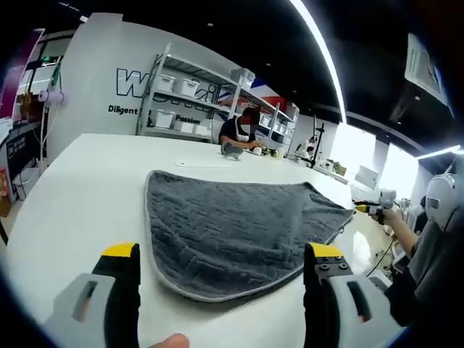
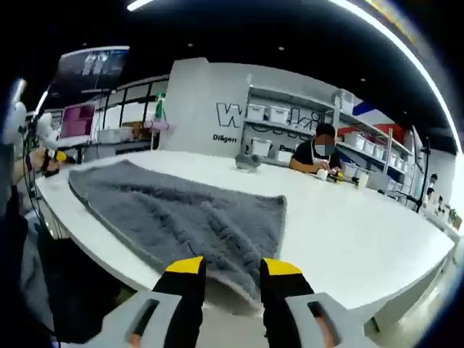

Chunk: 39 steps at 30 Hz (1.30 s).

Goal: Fold the towel on the table until its edges align and the towel forms a compact rectangular stack.

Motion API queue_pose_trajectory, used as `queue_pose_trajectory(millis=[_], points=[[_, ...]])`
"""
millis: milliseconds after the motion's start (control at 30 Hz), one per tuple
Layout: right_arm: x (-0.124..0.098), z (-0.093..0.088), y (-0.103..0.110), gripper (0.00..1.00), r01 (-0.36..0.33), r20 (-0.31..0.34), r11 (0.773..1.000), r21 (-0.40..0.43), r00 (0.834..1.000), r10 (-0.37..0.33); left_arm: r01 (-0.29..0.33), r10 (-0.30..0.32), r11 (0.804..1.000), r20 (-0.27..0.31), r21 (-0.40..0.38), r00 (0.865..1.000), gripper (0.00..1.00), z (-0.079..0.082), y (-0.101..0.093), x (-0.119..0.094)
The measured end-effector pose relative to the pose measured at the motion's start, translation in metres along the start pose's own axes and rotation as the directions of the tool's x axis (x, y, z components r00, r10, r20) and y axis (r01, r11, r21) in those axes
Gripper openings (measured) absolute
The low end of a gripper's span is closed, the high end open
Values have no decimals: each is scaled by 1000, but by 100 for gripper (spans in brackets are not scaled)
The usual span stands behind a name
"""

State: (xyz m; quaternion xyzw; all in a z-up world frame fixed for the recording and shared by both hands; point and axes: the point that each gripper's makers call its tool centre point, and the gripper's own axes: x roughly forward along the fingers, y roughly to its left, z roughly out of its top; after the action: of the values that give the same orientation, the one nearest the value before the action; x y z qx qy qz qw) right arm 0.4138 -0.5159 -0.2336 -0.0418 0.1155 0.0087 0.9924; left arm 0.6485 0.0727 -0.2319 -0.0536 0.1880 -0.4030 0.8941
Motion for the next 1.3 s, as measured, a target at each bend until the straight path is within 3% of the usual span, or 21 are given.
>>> queue_pose_trajectory(millis=[100,167,267,400,433,533,900,1300], points=[[-7,28,13,44,-67,117,995,78,991,58,9,-9,1000,-1,5,1000,98,1,-3,3],[-7,39,20,54,-93,147,989,117,986,76,15,-15,1000,1,6,1000,98,2,-6,4],[-5,45,24,70,-103,146,983,152,986,81,20,-20,1000,1,9,1000,98,2,-9,6],[4,43,38,81,-134,92,973,190,989,118,30,-30,999,-2,16,1000,98,3,-12,7],[9,37,46,86,-144,33,969,200,990,140,31,-30,999,-3,17,1000,98,3,-12,7],[15,39,52,97,-145,13,971,191,989,145,28,-28,1000,-4,15,1000,98,2,-12,6],[19,53,73,99,-237,26,946,219,971,237,21,-21,1000,-9,16,1000,98,2,-8,3],[20,40,69,99,-214,-11,950,227,975,223,43,-42,998,-20,35,999,99,5,-13,11]])
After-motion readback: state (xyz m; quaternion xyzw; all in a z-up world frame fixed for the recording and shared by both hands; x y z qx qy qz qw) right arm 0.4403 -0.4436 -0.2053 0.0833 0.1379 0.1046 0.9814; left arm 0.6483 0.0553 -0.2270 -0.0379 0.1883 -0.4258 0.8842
